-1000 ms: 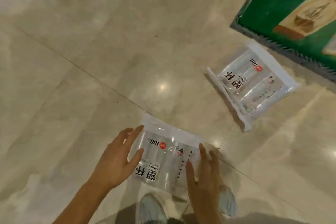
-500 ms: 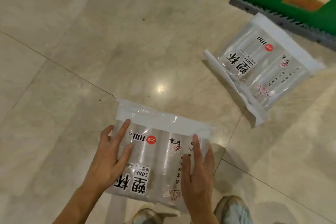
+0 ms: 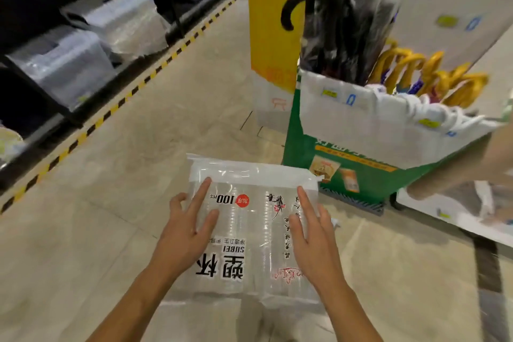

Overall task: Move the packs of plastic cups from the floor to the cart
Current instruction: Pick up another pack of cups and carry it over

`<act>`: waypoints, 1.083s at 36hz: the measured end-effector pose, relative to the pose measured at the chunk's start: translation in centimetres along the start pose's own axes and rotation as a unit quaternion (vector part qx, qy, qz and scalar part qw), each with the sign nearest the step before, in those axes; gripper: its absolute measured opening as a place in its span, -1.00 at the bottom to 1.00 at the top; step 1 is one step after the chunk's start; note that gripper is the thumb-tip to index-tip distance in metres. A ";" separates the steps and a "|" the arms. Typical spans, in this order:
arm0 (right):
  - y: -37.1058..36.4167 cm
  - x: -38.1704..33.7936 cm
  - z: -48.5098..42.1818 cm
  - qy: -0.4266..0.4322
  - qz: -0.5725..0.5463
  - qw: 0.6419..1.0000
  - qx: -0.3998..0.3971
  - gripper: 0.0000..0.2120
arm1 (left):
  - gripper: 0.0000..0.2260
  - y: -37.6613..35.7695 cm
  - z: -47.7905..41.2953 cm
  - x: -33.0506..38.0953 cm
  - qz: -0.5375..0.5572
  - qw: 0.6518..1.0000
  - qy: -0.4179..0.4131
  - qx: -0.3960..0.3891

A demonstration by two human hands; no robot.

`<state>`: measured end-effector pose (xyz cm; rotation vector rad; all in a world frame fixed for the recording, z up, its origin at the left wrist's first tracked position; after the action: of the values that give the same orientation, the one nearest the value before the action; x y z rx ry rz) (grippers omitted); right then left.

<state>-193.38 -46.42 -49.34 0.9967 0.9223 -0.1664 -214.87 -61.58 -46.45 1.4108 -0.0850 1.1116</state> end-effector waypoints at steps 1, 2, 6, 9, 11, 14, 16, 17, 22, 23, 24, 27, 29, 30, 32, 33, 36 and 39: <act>3.4 -1.7 0.6 0.002 -0.006 1.000 0.007 -0.52 | -0.50 1.7 0.4 3.2 0.002 1.000 -0.009 -0.002; 6.6 -3.3 1.1 0.006 -0.014 1.000 0.014 -0.52 | -0.50 3.3 0.6 6.4 0.002 1.000 -0.021 -0.002; 18.4 -7.6 3.6 -0.005 -0.033 0.999 0.032 -0.53 | -0.48 8.1 1.2 18.3 0.012 0.997 -0.072 -0.006; 25.5 -9.1 5.6 -0.025 -0.050 0.997 0.052 -0.54 | -0.46 9.5 1.3 25.3 0.021 0.993 -0.114 -0.029; 29.7 -9.3 7.2 -0.034 -0.063 0.995 0.076 -0.54 | -0.45 9.5 1.2 29.5 0.020 0.989 -0.136 -0.049; 34.7 -8.7 9.5 -0.063 -0.063 0.989 0.114 -0.55 | -0.45 8.8 0.8 34.6 0.000 0.984 -0.163 -0.071; 37.2 -7.8 11.1 -0.086 -0.063 0.985 0.138 -0.55 | -0.44 7.9 0.6 37.7 -0.028 0.978 -0.186 -0.086; 38.4 -7.4 11.8 -0.093 -0.066 0.982 0.152 -0.55 | -0.44 7.4 0.5 39.2 -0.030 0.975 -0.198 -0.098; 42.8 -5.5 16.0 -0.135 -0.077 0.964 0.217 -0.55 | -0.42 4.5 0.8 46.1 -0.023 0.950 -0.262 -0.169; 43.4 -5.1 17.0 -0.144 -0.085 0.958 0.231 -0.55 | -0.43 3.9 0.8 47.4 -0.028 0.944 -0.272 -0.184; 44.1 -4.8 18.0 -0.152 -0.088 0.953 0.246 -0.54 | -0.43 3.2 0.9 48.5 -0.032 0.939 -0.279 -0.199; 45.6 -4.0 21.6 -0.174 -0.099 0.935 0.292 -0.53 | -0.43 1.3 1.8 52.0 -0.043 0.916 -0.328 -0.228; 46.0 -3.2 24.3 -0.198 -0.109 0.921 0.318 -0.52 | -0.42 -0.2 2.8 54.2 -0.054 0.898 -0.358 -0.250; 46.2 -2.9 25.8 -0.209 -0.112 0.913 0.331 -0.52 | -0.40 -1.1 3.5 55.3 -0.058 0.888 -0.370 -0.265; 46.3 -2.3 28.7 -0.225 -0.118 0.899 0.357 -0.52 | -0.38 -2.7 5.2 57.2 -0.069 0.868 -0.398 -0.288; 46.3 -2.0 30.2 -0.234 -0.118 0.891 0.371 -0.51 | -0.38 -3.5 6.1 58.2 -0.074 0.857 -0.413 -0.297; 46.2 -1.0 35.0 -0.266 -0.119 0.862 0.414 -0.52 | -0.38 -6.3 9.1 60.1 -0.088 0.830 -0.436 -0.336; 45.6 -0.2 39.9 -0.306 -0.113 0.838 0.437 -0.55 | -0.37 -8.9 13.0 62.0 -0.103 0.797 -0.464 -0.373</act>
<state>-146.67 -51.89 -11.13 1.5328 0.3255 -1.1253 -169.21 -35.51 -10.09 1.0590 -0.9489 0.0496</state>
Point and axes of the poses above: each hand's wrist, its own z-axis away from the middle knuckle, its own y-axis out of the back of the hand, x = y × z, the point moved 9 cm from there along -z, towards the middle knuckle, and after that the axes turned 8 degrees about -x, right-handed, at the moved point
